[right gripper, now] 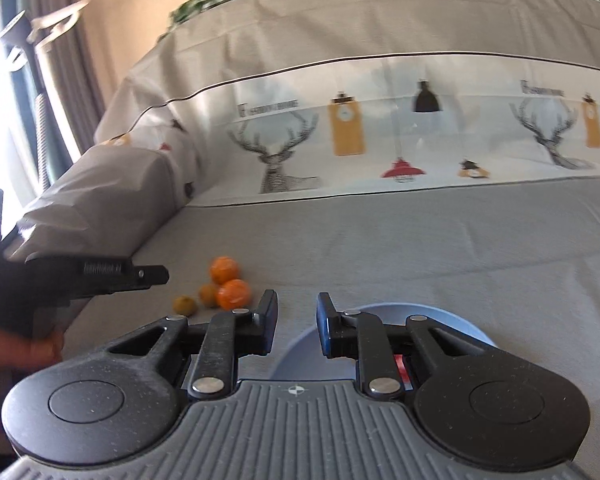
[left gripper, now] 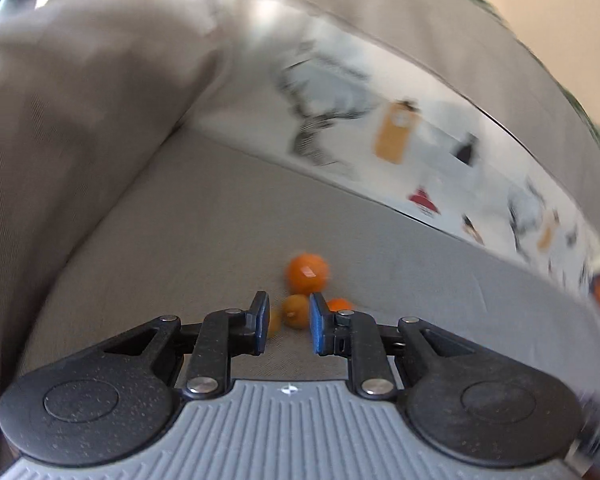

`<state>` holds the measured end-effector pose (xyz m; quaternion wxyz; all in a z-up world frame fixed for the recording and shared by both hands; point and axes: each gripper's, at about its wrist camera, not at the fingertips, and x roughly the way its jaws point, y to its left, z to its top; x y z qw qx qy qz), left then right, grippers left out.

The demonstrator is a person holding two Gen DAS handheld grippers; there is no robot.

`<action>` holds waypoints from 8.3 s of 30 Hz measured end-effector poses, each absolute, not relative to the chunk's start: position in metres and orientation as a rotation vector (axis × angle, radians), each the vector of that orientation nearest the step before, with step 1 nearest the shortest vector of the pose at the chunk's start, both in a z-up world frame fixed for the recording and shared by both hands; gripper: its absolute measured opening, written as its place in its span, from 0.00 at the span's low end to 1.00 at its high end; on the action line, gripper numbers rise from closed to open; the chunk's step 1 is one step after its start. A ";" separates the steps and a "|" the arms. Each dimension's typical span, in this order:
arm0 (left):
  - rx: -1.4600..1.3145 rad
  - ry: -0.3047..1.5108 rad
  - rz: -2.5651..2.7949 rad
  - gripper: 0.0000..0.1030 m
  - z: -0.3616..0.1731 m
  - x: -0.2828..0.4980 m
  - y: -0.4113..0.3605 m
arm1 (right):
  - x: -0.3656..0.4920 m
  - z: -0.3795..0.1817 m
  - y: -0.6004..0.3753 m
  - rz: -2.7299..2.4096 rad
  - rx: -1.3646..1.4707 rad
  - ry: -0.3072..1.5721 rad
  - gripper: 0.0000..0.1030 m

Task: Organize fruits
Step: 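Move both open tools from the plate back to the fruit pile, then grasp a small tan fruit with the left tool while the right tool grasps a net-wrapped orange, then carry the tan fruit and net-wrapped orange over the blue plate with both tools, then open the left tool to drop the tan fruit while the right tool releases the orange, then move both open tools back to the remaining fruits, then grasp the last tan fruit with the left tool while the right tool grasps the last net-wrapped orange, then carry the tan fruit and net-wrapped orange over the blue plate with both tools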

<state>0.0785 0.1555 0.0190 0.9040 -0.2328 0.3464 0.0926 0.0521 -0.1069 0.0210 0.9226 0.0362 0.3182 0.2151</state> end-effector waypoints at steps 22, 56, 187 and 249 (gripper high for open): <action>-0.624 0.818 0.201 0.33 -0.013 0.106 0.184 | 0.151 -0.041 0.001 0.504 0.090 0.825 0.41; -0.573 0.629 0.049 0.24 0.042 0.048 0.141 | 0.076 0.043 -0.105 0.433 0.089 0.695 0.37; -0.436 0.818 0.407 0.28 -0.016 0.119 0.172 | 0.121 -0.005 -0.042 0.523 0.168 0.770 0.47; -0.209 0.646 -0.060 0.28 0.050 -0.004 0.029 | -0.009 0.031 -0.218 0.294 0.168 0.660 0.38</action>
